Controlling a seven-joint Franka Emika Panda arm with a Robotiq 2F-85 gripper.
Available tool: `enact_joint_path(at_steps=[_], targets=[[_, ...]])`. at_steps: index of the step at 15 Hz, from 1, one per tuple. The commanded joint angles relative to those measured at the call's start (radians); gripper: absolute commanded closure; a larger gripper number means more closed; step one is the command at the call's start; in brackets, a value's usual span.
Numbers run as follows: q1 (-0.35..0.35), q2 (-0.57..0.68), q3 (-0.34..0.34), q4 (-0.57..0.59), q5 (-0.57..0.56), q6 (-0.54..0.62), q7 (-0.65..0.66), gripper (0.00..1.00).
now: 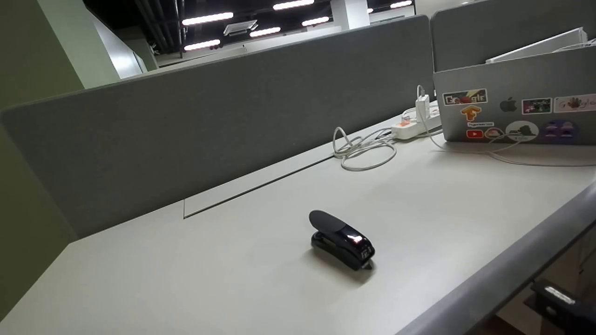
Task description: Close the laptop fully
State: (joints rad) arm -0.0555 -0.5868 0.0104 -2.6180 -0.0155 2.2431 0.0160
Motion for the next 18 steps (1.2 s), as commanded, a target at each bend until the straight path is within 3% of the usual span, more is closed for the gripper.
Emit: enact_joint_path(at_steps=[1, 4, 8, 18], targets=[[-0.059, 0.038, 0.008, -0.077, -0.06, 0.182, 0.077, 0.0], [-0.119, 0.102, 0.014, -0.121, -0.113, 0.293, 0.109, 0.0], [-0.186, 0.199, 0.008, -0.151, -0.177, 0.357, 0.142, 0.0], [-0.181, 0.289, -0.036, -0.137, -0.172, 0.33, 0.091, 0.0]])
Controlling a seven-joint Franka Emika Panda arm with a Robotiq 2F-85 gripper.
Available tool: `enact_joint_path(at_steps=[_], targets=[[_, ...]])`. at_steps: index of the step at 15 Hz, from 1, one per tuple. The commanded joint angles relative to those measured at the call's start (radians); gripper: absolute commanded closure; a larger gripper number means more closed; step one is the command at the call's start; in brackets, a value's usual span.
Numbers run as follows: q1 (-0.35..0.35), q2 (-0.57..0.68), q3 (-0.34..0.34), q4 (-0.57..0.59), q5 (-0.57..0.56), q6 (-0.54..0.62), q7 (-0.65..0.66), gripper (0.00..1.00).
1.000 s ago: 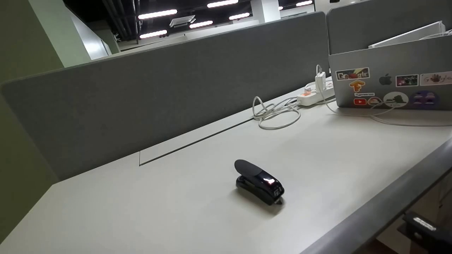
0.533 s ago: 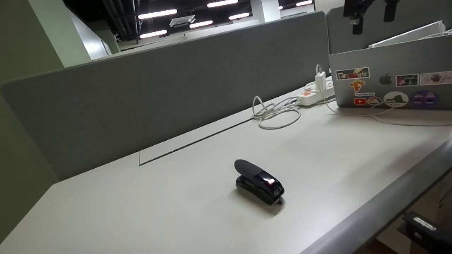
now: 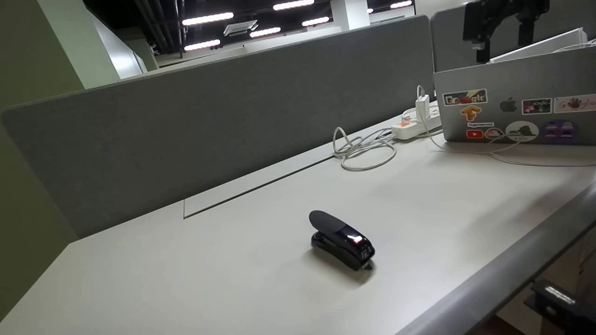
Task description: Close the laptop fully
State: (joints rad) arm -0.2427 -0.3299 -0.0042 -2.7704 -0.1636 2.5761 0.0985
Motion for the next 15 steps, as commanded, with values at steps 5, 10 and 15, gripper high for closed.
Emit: enact_joint_path(at_steps=[5, 10, 15], targets=[[0.021, 0.115, -0.088, 0.038, -0.007, -0.008, -0.135, 0.0], [0.026, 0.17, -0.132, 0.057, -0.005, 0.023, -0.224, 0.0], [0.017, 0.196, -0.148, 0.081, -0.012, 0.053, -0.215, 0.0]])
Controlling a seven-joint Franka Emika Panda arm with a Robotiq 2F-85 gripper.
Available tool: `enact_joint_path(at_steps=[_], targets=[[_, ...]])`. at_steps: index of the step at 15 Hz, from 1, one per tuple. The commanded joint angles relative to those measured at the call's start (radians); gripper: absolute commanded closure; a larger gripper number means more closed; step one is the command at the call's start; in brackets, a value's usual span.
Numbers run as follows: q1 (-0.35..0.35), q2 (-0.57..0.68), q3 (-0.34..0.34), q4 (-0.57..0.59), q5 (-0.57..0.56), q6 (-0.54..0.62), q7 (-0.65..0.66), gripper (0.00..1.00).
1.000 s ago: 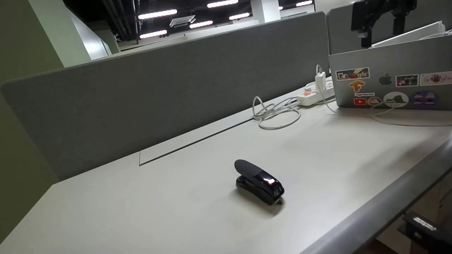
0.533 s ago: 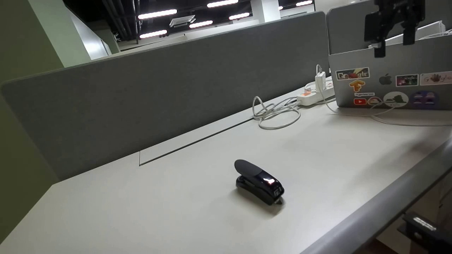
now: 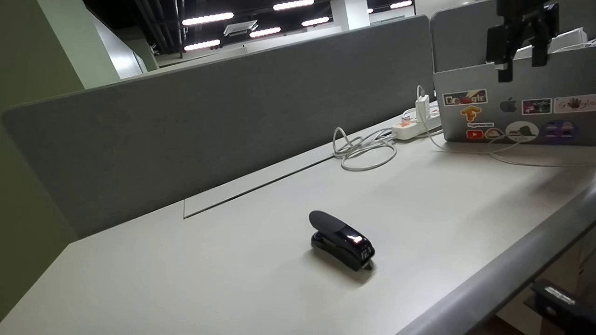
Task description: Close the laptop fully
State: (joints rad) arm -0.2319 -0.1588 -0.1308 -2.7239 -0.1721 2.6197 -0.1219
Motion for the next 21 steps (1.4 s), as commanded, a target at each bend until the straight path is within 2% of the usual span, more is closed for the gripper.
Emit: enact_joint_path(at_steps=[1, 6, 14, 21], targets=[[0.002, 0.029, -0.027, 0.041, -0.006, 0.013, 0.009, 0.0], [-0.027, 0.066, -0.064, 0.079, -0.017, 0.042, 0.039, 0.0], [-0.079, 0.186, -0.154, 0.178, 0.041, 0.1, 0.062, 0.0], [-0.13, 0.344, -0.199, 0.3, 0.201, 0.119, 0.016, 0.0]])
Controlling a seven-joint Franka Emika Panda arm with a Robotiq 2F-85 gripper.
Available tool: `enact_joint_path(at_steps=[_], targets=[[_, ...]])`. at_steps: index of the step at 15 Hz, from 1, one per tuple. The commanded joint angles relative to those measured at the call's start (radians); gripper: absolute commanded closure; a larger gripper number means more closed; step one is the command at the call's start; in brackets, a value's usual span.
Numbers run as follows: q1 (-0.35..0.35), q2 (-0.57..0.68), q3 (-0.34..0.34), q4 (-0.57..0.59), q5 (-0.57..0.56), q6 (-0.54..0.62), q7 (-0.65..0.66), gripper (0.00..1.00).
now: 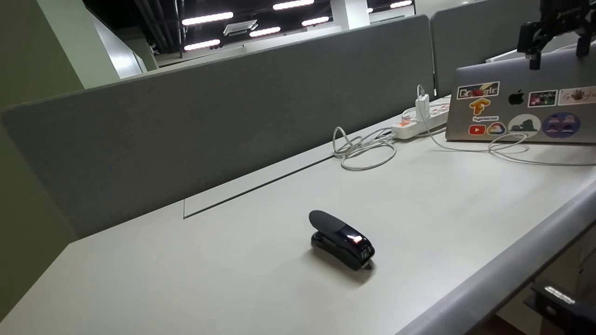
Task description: Close the laptop fully
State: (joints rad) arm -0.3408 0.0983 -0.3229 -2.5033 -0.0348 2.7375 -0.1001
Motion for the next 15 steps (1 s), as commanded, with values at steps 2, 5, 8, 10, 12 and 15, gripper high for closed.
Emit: enact_joint_path(at_steps=[2, 5, 8, 10, 12, 15], targets=[[-0.042, 0.144, -0.001, 0.125, 0.117, -0.001, -0.018, 0.0], [-0.079, 0.23, 0.018, 0.202, 0.195, -0.002, -0.026, 0.0], [-0.129, 0.314, 0.048, 0.292, 0.303, -0.024, 0.003, 0.0], [-0.163, 0.373, 0.063, 0.356, 0.353, -0.033, 0.011, 0.0], [-0.193, 0.43, 0.072, 0.418, 0.384, -0.041, 0.022, 0.0], [-0.225, 0.515, 0.077, 0.504, 0.4, -0.046, 0.05, 0.0]])
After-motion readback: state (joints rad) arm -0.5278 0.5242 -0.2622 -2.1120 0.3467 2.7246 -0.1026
